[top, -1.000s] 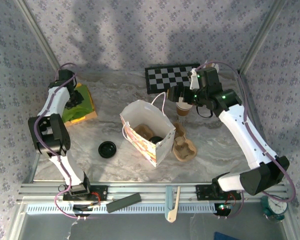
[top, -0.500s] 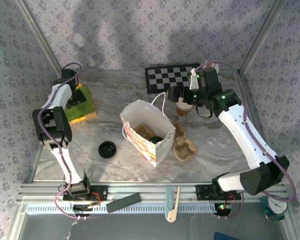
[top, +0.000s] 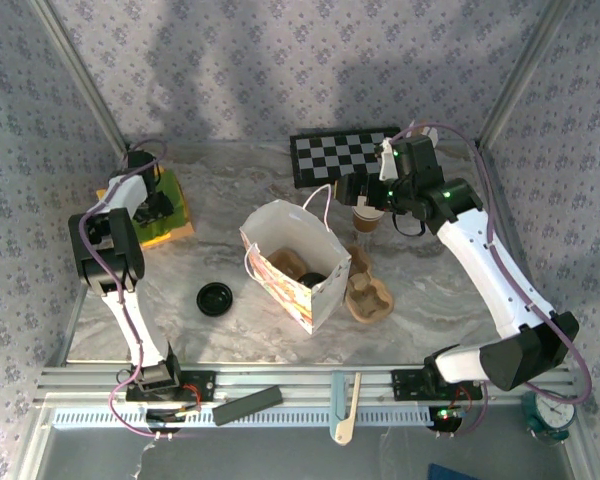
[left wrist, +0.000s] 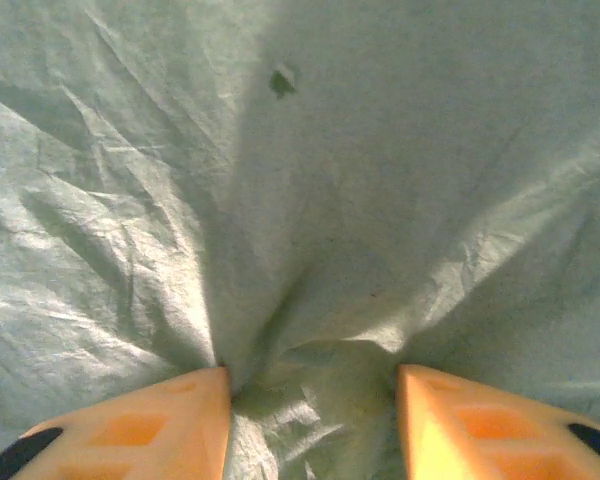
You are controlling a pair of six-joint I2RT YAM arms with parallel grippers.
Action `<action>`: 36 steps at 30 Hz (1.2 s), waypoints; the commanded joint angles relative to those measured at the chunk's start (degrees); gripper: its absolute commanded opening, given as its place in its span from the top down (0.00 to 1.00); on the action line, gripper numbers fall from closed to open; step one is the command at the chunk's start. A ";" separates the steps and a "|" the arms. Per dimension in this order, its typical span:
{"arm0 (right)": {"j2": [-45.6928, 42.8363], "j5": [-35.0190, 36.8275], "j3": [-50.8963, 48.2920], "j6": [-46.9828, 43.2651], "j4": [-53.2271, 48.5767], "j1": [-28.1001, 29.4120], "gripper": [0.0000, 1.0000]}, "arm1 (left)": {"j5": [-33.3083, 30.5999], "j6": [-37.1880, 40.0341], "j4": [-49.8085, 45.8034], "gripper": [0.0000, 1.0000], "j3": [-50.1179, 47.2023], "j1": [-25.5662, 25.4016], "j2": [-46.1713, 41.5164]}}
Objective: Pack the takeout coffee
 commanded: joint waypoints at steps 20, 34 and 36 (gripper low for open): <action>-1.59 0.45 -0.39 0.10 -0.45 0.10 0.00 | -1.63 -0.35 -6.13 1.00 2.18 0.40 -9.73; -4.32 1.09 -1.84 0.70 -0.10 0.44 0.00 | 2.03 -2.24 -12.11 1.00 5.05 -4.47 -22.64; -5.06 1.24 -2.07 0.73 -0.13 0.54 0.00 | 2.04 -2.82 -12.84 1.00 5.87 -6.00 -24.74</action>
